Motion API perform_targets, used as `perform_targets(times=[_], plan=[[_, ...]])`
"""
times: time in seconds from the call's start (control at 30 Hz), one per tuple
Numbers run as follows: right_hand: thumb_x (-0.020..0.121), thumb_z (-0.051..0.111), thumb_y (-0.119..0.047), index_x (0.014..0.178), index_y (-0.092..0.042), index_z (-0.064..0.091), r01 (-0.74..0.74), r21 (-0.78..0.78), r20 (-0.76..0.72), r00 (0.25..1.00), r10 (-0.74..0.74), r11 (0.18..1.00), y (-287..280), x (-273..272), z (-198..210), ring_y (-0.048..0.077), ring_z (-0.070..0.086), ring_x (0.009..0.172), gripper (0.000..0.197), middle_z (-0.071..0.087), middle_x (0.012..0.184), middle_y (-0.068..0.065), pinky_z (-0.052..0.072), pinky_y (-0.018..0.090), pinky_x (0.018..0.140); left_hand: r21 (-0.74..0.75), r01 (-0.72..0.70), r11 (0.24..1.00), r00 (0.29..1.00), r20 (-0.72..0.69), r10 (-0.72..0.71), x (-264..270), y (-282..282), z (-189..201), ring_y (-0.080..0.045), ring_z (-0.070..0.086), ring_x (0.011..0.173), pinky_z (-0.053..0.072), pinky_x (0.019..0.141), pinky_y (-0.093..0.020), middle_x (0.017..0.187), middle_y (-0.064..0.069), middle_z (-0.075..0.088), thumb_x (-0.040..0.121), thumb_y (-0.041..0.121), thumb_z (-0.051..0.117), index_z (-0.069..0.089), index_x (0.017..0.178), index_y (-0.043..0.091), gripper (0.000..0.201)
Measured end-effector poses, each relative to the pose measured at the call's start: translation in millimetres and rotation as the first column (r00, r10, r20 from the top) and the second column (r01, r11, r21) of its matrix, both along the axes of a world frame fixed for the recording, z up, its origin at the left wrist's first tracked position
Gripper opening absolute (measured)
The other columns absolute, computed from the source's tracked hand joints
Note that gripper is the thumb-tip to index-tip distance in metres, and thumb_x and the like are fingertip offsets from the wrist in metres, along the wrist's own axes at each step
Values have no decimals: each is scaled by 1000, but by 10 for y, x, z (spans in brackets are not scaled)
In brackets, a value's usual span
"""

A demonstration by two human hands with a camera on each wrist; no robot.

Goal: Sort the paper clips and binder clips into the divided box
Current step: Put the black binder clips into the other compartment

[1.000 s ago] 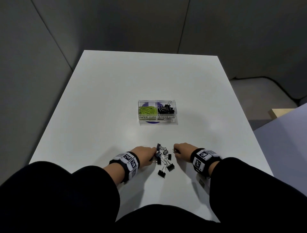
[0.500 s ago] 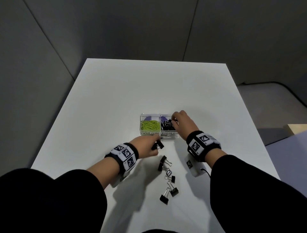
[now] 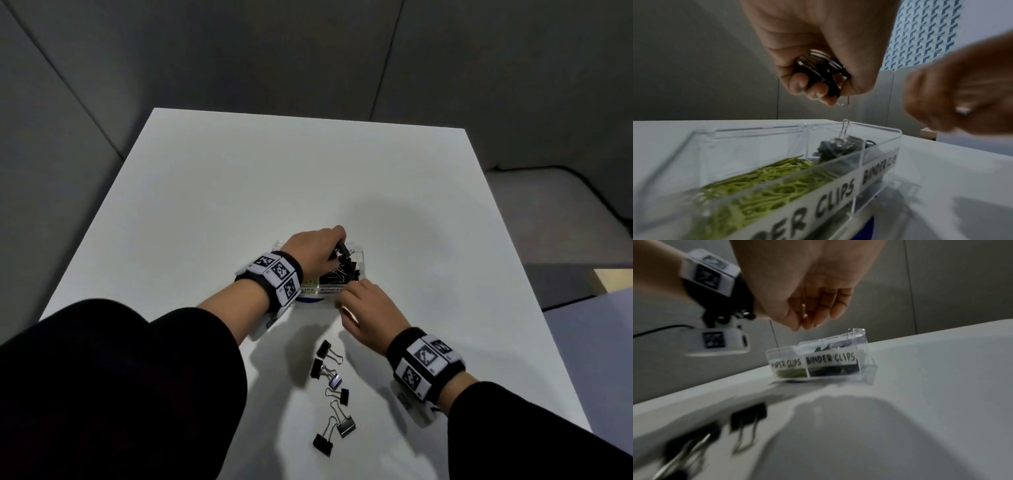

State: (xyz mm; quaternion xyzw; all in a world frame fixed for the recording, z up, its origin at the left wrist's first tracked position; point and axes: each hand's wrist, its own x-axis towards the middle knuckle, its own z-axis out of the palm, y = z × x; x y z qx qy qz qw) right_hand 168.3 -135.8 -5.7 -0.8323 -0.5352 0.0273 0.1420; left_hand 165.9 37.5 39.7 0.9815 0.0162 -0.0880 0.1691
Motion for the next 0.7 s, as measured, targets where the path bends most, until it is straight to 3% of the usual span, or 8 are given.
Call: perform_targets(times=[0.1,0.23,0.37,0.47,0.57,0.63,0.7], plan=[[81,49,-35,94,-20,59,-114,-72,-87,990,107,991,-207,-215,-126,15,60,80,22,66,92,0,54,25,69,29,53,998,998,-25,-52,57,-114,-92,-30,57,99,43,75,-36,113,-10,59,90,19,50,43,119,13,30],[73,52,-57,122,-22,49,-249,-272,-160,964,211,930,-359,-427,-271,26,62,109,60,60,128,7,53,34,87,54,123,991,991,-56,-120,57,-175,-232,-31,51,110,44,84,-39,119,-12,53,93,14,47,43,129,16,37],[72,63,-58,140,-18,34,-316,-389,-293,933,209,865,-435,-558,-318,39,37,134,83,33,151,14,33,50,108,75,192,979,978,-103,-184,-3,-189,-283,-30,48,121,45,96,-40,137,-11,43,95,26,48,39,139,22,45],[64,75,-45,132,-15,47,-292,-401,-269,944,193,868,-461,-632,-311,39,55,118,79,47,141,15,49,46,93,89,189,978,980,-85,-182,-92,-213,-257,-28,42,127,42,101,-40,147,-8,32,95,31,47,34,142,22,50],[57,77,-33,116,-15,57,-219,-297,-203,965,163,929,-497,-620,-357,30,65,90,65,62,120,10,58,35,71,84,180,980,983,29,-183,-255,-272,-202,-27,45,122,40,99,-37,140,-7,41,94,27,48,41,137,17,45],[61,74,-21,110,-15,61,-164,-242,-210,971,114,956,-540,-603,-368,30,64,81,51,64,110,9,58,33,67,119,243,963,967,42,-250,-445,-346,-198,-23,50,114,44,91,-33,130,-5,50,94,24,44,49,128,15,35],[70,68,-12,106,-12,64,-99,-219,-194,979,56,971,-582,-587,-346,32,62,82,36,64,106,11,57,35,68,114,304,946,953,-44,-301,-677,-412,-258,-19,53,109,46,86,-29,125,-2,53,95,25,42,52,122,16,30]])
